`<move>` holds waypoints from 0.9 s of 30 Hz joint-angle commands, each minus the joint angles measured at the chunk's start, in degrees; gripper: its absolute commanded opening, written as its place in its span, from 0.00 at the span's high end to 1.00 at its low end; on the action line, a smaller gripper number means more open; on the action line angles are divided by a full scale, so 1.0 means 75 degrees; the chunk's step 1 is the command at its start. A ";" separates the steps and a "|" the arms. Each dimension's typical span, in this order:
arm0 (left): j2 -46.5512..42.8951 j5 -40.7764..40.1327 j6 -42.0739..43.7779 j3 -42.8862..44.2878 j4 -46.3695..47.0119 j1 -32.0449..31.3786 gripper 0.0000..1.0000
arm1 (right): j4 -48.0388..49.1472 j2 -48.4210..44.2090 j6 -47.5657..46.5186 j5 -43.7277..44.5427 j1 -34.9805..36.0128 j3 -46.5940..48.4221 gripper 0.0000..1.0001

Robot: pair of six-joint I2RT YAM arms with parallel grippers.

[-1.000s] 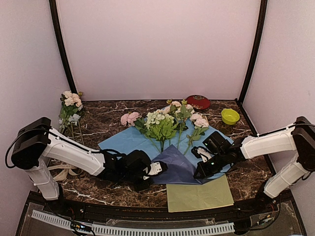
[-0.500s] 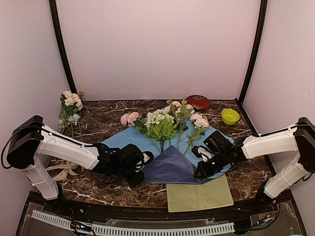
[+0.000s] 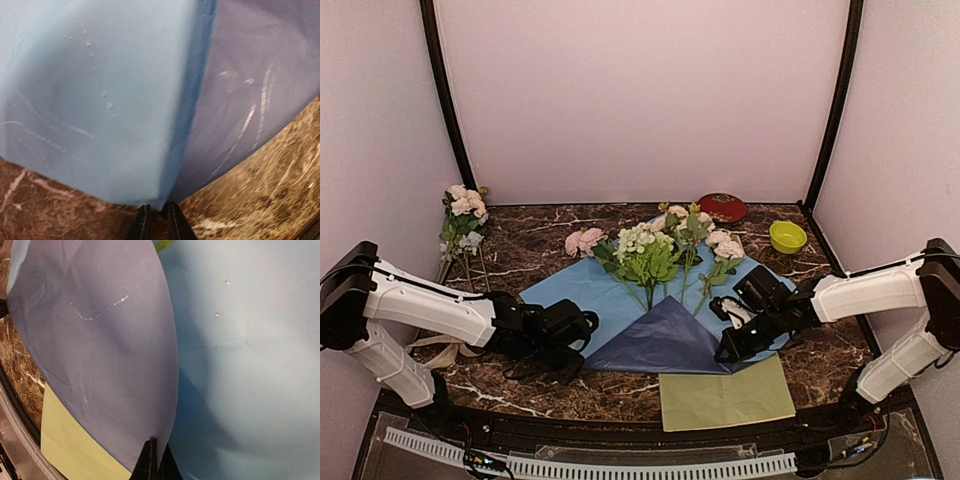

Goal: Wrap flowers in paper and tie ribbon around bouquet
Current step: Press the fold line of the 1/4-folded wrapping paper.

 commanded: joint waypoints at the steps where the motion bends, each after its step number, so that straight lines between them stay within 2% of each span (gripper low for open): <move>1: -0.0634 -0.1078 0.0446 0.0223 -0.1264 -0.0247 0.87 | -0.0366 -0.0019 -0.0097 0.0144 -0.0062 0.0189 1.00; 5: -0.0605 -0.1463 0.1512 0.0755 -0.0708 -0.0448 0.87 | -0.0398 -0.0003 -0.0098 0.0165 -0.0055 0.0219 1.00; 10: 0.0047 -0.1072 0.2532 0.1356 0.0218 -0.0689 0.87 | -0.0497 0.0057 -0.0079 0.0218 -0.0056 0.0287 1.00; 14: 0.0674 -0.0584 0.2861 0.1384 0.1068 -0.0696 0.87 | -0.0569 0.0031 -0.0004 0.0274 -0.0058 0.0345 1.00; 19: 0.1512 -0.0685 0.2822 0.1373 0.1005 -0.0684 0.87 | -0.0652 -0.0104 0.0122 0.0398 -0.0061 0.0306 1.00; 22: 0.1744 -0.0526 0.2692 0.1284 0.0884 -0.0684 0.87 | -0.0853 -0.0194 0.0266 0.0661 -0.0056 0.0305 0.92; 27: 0.1707 -0.0283 0.2418 0.0969 0.0880 -0.0684 0.87 | -0.1716 -0.0754 0.0429 0.1825 -0.0055 0.0622 0.73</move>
